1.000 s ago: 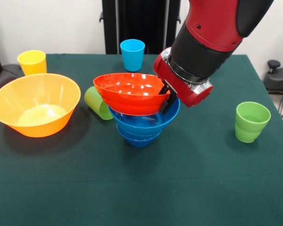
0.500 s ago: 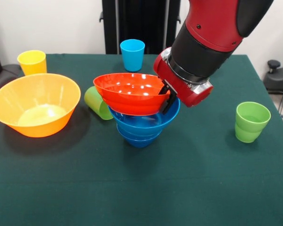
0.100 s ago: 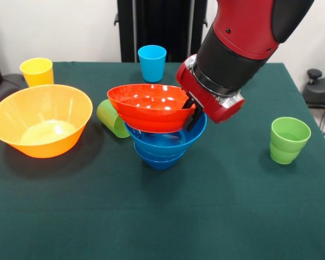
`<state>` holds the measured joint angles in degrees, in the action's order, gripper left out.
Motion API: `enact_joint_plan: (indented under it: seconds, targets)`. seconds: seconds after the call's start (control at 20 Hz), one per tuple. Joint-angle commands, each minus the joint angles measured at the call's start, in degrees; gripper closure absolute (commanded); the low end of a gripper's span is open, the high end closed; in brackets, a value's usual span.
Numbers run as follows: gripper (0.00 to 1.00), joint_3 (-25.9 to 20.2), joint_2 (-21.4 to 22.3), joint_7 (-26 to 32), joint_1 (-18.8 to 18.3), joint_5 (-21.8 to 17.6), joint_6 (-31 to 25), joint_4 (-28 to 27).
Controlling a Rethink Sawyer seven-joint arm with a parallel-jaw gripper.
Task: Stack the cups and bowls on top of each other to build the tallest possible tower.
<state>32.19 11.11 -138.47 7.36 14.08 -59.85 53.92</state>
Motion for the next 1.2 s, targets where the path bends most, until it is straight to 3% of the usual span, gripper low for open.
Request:
enact_joint_plan:
  seconds: [0.05, 1.2]
  targets:
    - [1.0, -4.0, -0.78, -9.56, -0.68, 0.66, 0.15, 0.16]
    - [1.0, -4.18, -0.5, -9.71, -0.14, 0.62, 1.46, 1.35]
